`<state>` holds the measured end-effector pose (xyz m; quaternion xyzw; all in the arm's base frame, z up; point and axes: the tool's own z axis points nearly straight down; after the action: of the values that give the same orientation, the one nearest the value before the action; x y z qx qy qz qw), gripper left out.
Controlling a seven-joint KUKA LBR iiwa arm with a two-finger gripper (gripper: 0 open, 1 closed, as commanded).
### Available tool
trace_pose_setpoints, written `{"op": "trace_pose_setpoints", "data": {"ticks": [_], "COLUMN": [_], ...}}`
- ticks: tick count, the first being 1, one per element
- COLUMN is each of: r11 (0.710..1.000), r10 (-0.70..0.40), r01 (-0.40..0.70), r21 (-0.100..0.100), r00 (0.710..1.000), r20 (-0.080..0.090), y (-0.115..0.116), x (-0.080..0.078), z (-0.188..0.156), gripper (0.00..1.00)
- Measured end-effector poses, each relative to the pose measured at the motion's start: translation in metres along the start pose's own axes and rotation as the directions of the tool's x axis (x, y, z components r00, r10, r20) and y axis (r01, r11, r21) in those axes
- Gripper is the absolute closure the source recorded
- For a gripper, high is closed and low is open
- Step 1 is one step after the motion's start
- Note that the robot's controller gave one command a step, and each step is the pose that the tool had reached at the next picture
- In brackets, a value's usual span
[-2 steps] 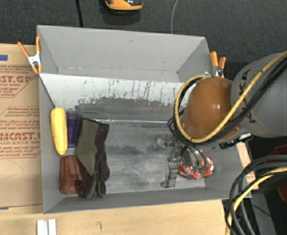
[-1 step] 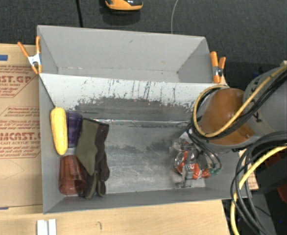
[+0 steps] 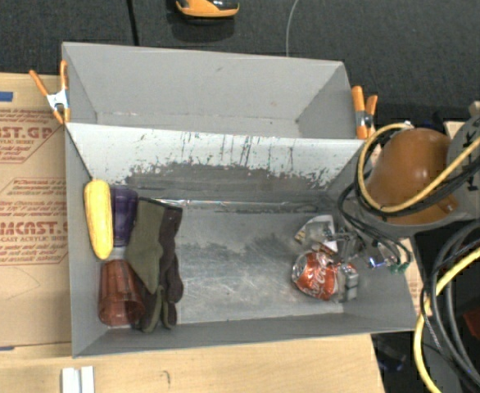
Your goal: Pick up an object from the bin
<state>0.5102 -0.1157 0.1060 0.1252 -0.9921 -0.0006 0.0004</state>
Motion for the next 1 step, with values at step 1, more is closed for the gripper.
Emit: {"op": "trace_pose_setpoints", "data": {"ticks": [1], "r11": [0.991], "r10": [0.133], "r01": [-0.133], "r21": [0.000], "r00": [0.991], "r20": [0.003], "y": [-0.0142], "x": [0.0186], "z": [-0.0008], "gripper": [0.00]}}
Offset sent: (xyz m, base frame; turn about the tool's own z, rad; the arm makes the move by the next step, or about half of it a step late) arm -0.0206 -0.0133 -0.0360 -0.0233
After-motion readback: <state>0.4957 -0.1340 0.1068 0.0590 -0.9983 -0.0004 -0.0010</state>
